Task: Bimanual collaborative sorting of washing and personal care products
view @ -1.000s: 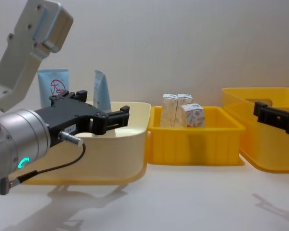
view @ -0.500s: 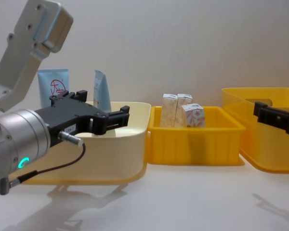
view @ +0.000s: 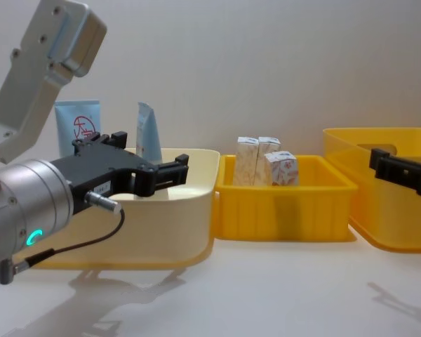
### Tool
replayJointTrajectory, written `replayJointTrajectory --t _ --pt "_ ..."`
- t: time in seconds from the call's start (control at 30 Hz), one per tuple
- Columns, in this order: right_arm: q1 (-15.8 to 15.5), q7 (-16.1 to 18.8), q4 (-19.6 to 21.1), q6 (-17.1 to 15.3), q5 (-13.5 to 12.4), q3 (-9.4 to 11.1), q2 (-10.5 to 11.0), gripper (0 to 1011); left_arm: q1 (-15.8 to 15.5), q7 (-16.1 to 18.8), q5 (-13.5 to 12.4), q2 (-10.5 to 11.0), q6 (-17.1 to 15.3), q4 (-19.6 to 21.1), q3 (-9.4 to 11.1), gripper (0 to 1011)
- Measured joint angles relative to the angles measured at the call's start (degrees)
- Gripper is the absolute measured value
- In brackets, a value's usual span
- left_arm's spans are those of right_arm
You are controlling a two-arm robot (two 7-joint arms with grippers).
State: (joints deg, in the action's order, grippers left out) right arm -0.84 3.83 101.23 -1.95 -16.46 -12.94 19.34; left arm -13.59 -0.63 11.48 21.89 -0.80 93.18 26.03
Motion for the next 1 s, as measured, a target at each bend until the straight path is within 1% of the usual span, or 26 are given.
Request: replayJointTrajectory --t 0.77,0.83,0.93,0.97,1.0 --pt "0.13 -0.01 0.02 -0.25 0.05 -0.07 -0.13 1009 0.00 0.00 0.00 0.00 0.00 0.00 0.00 1003" --pt "0.47 -0.08 0.35 -0.91 0.16 -0.29 -0.38 1008 0.00 0.00 0.00 0.00 0.00 0.00 0.00 1003" --pt "1.35 -0.67 1.44 -3.31 0.34 -0.78 -1.03 1009 0.00 0.00 0.00 0.00 0.00 0.00 0.00 1003" --pt "1.35 -0.67 1.44 -3.31 0.34 -0.78 -1.03 1009 0.00 0.00 0.00 0.00 0.00 0.00 0.00 1003" --pt "1.80 -0.98 1.94 -4.58 0.40 -0.98 -1.38 1009 0.00 0.00 0.00 0.01 0.00 0.00 0.00 1003"
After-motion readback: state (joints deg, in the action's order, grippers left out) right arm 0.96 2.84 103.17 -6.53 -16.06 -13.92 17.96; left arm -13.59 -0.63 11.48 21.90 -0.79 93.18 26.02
